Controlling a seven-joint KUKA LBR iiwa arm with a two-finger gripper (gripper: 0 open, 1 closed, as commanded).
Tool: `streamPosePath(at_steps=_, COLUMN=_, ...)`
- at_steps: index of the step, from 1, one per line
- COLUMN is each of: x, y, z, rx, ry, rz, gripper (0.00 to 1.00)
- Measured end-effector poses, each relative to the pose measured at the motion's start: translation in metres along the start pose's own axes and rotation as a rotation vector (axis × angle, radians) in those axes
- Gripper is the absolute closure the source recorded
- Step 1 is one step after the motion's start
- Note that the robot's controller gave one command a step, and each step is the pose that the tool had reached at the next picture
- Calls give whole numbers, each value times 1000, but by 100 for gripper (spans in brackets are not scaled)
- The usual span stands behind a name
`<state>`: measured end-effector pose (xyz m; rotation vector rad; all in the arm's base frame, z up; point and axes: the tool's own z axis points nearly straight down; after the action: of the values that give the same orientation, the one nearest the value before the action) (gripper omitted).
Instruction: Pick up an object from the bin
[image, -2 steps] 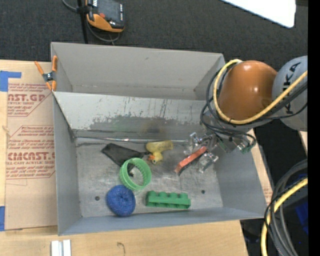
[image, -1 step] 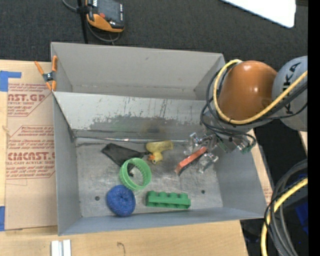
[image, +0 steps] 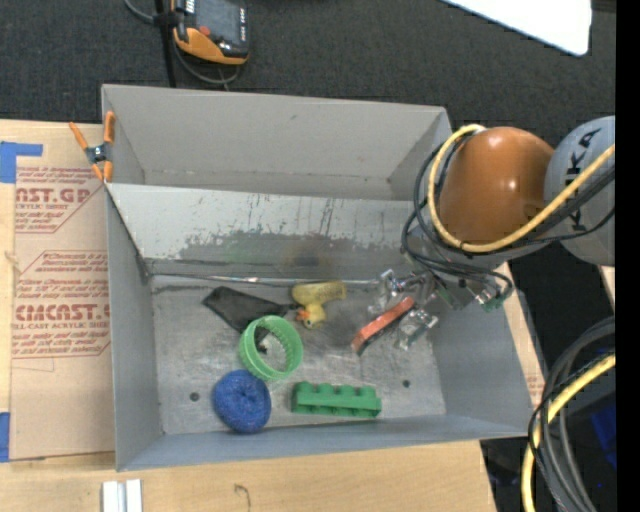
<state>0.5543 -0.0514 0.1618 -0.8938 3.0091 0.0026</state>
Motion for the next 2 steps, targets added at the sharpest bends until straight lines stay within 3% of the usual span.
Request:
streamPosePath(at_steps=1, x=-1, y=-1, z=-15, rx=-1, ry=2, rz=13, gripper=100)
streamPosePath(at_steps=2, x=9, y=-22, z=22, rx=7, ry=-8, rz=80, gripper=100)
